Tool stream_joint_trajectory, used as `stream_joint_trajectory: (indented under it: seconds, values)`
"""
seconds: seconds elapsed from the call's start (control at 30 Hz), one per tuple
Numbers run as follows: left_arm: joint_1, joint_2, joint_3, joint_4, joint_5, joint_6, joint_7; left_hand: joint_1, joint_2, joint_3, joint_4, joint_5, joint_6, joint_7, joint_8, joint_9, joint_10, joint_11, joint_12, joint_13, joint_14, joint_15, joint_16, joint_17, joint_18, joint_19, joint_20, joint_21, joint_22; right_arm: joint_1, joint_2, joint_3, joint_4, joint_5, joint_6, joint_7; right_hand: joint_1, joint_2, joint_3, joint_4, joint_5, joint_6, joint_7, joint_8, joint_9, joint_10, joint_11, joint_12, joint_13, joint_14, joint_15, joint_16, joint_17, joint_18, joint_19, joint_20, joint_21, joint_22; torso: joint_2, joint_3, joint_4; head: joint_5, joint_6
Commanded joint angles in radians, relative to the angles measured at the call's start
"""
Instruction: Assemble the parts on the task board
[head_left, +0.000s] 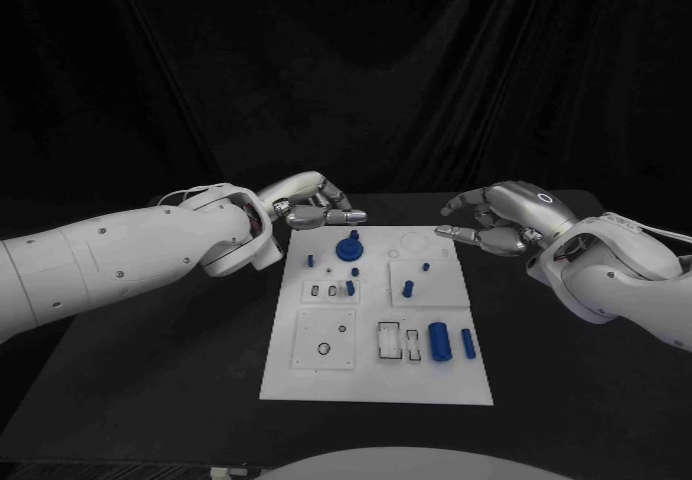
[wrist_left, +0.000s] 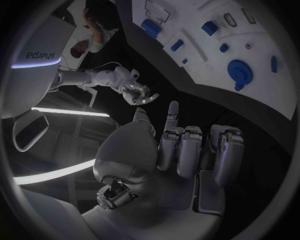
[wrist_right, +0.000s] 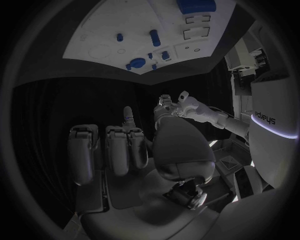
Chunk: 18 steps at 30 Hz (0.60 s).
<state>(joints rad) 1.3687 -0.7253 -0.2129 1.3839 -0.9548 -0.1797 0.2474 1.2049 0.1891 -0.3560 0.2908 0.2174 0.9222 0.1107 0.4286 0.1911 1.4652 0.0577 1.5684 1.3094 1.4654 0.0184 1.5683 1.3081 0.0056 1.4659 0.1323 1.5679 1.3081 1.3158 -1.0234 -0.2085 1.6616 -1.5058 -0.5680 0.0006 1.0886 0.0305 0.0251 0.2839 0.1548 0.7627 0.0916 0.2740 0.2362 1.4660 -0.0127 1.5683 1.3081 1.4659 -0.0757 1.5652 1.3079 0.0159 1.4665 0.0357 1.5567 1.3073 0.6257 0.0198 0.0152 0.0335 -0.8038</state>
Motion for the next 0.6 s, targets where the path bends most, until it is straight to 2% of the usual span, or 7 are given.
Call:
stream_joint_trajectory:
  seconds: [0.03, 0.07, 0.2, 0.3, 0.43, 0.53, 0.6]
  values:
    - [0.0, 0.024, 0.001, 0.005, -0.163, 0.117, -0.268, -0.03, 0.01, -0.006, 0.001, 0.002, 0.017, -0.006, 0.022, 0.029, 0.106, -0.014, 0.002, 0.261, 0.105, -0.014, 0.003, 0.263, -0.006, 0.105, -0.012, 0.003, 0.263, -0.005, -0.008, 0.001, 0.007, 0.015, 0.029, -0.004, 0.012, -0.005, -0.004, -0.001, 0.0, 0.008, -0.001, -0.004, -0.001, 0.105, 0.008, 0.003, 0.263, 0.103, 0.009, 0.002, 0.256, -0.012, 0.097, 0.008, 0.001, 0.258, -0.011, 0.0194, -0.0137, -0.003, -0.019]
    - [0.0, 0.029, 0.001, 0.004, -0.167, 0.125, -0.285, -0.06, 0.018, -0.014, 0.001, -0.009, 0.022, -0.012, 0.043, 0.057, 0.106, -0.02, 0.002, 0.261, 0.105, -0.019, 0.003, 0.263, -0.006, 0.105, -0.018, 0.003, 0.263, -0.006, -0.009, 0.001, 0.007, 0.015, 0.03, -0.005, 0.012, -0.005, -0.004, -0.001, 0.0, 0.008, -0.001, -0.004, -0.001, 0.105, 0.008, 0.003, 0.263, 0.103, 0.009, 0.002, 0.255, -0.012, 0.097, 0.008, 0.001, 0.258, -0.011, 0.0197, -0.014, -0.004, -0.02]
    - [0.0, 0.054, 0.001, 0.003, -0.178, 0.159, -0.358, -0.064, 0.024, -0.007, -0.002, 0.026, 0.033, -0.031, 0.101, 0.138, 0.106, -0.037, 0.002, 0.261, 0.105, -0.035, 0.003, 0.263, -0.006, 0.105, -0.033, 0.003, 0.263, -0.008, -0.015, 0.001, 0.011, 0.016, 0.042, -0.011, 0.028, -0.005, -0.003, -0.003, 0.008, 0.019, -0.002, -0.001, -0.002, 0.105, 0.008, 0.003, 0.263, 0.103, 0.009, 0.002, 0.255, -0.012, 0.097, 0.008, 0.001, 0.258, -0.013, 0.0227, -0.0156, -0.006, -0.032]
    - [-0.001, 0.075, 0.001, 0.0, -0.183, 0.188, -0.41, -0.021, 0.02, 0.022, -0.008, 0.096, 0.079, -0.059, 0.133, 0.196, 0.106, -0.061, 0.002, 0.261, 0.105, -0.056, 0.003, 0.263, -0.006, 0.105, -0.053, 0.003, 0.263, -0.01, -0.018, 0.001, 0.012, 0.016, 0.058, -0.019, 0.045, -0.009, -0.003, -0.007, 0.009, 0.022, -0.004, -0.002, -0.003, 0.105, 0.007, 0.003, 0.263, 0.103, 0.008, 0.001, 0.255, -0.012, 0.097, 0.008, 0.001, 0.258, -0.013, 0.0246, -0.018, -0.003, -0.04]
    - [-0.001, 0.097, 0.001, -0.009, -0.186, 0.232, -0.459, 0.007, 0.014, 0.042, -0.013, 0.117, 0.089, -0.067, 0.117, 0.213, 0.106, -0.071, 0.002, 0.261, 0.105, -0.067, 0.003, 0.263, -0.006, 0.105, -0.065, 0.003, 0.263, -0.017, -0.02, 0.001, 0.014, 0.016, 0.067, -0.024, 0.064, -0.009, -0.002, -0.011, 0.013, 0.024, -0.004, -0.004, -0.005, 0.105, 0.006, 0.003, 0.263, 0.103, 0.008, 0.001, 0.254, -0.012, 0.097, 0.008, 0.0, 0.258, -0.011, 0.0215, -0.0156, -0.003, -0.046]
    - [-0.001, 0.109, 0.001, -0.015, -0.187, 0.266, -0.493, 0.013, 0.01, 0.047, -0.013, 0.111, 0.09, -0.067, 0.103, 0.213, 0.106, -0.072, 0.002, 0.261, 0.105, -0.069, 0.003, 0.263, -0.006, 0.105, -0.068, 0.003, 0.263, -0.022, -0.021, 0.001, 0.012, 0.016, 0.073, -0.028, 0.079, -0.007, 0.0, -0.014, 0.025, 0.028, -0.004, -0.004, -0.007, 0.105, 0.006, 0.003, 0.263, 0.103, 0.008, 0.001, 0.253, -0.012, 0.097, 0.008, 0.0, 0.258, -0.012, 0.0201, -0.0147, -0.001, -0.05]
    - [-0.001, 0.114, 0.001, -0.019, -0.187, 0.285, -0.509, 0.018, 0.002, 0.058, -0.009, 0.089, 0.089, -0.055, 0.04, 0.192, 0.106, -0.067, 0.002, 0.261, 0.105, -0.067, 0.003, 0.263, -0.006, 0.105, -0.066, 0.003, 0.263, -0.024, -0.021, 0.001, 0.01, 0.016, 0.077, -0.032, 0.089, -0.006, 0.002, -0.015, 0.036, 0.029, -0.003, -0.005, -0.008, 0.105, 0.006, 0.003, 0.263, 0.102, 0.008, 0.0, 0.251, -0.012, 0.097, 0.008, 0.0, 0.258, -0.011, 0.0203, -0.0154, -0.001, -0.053]
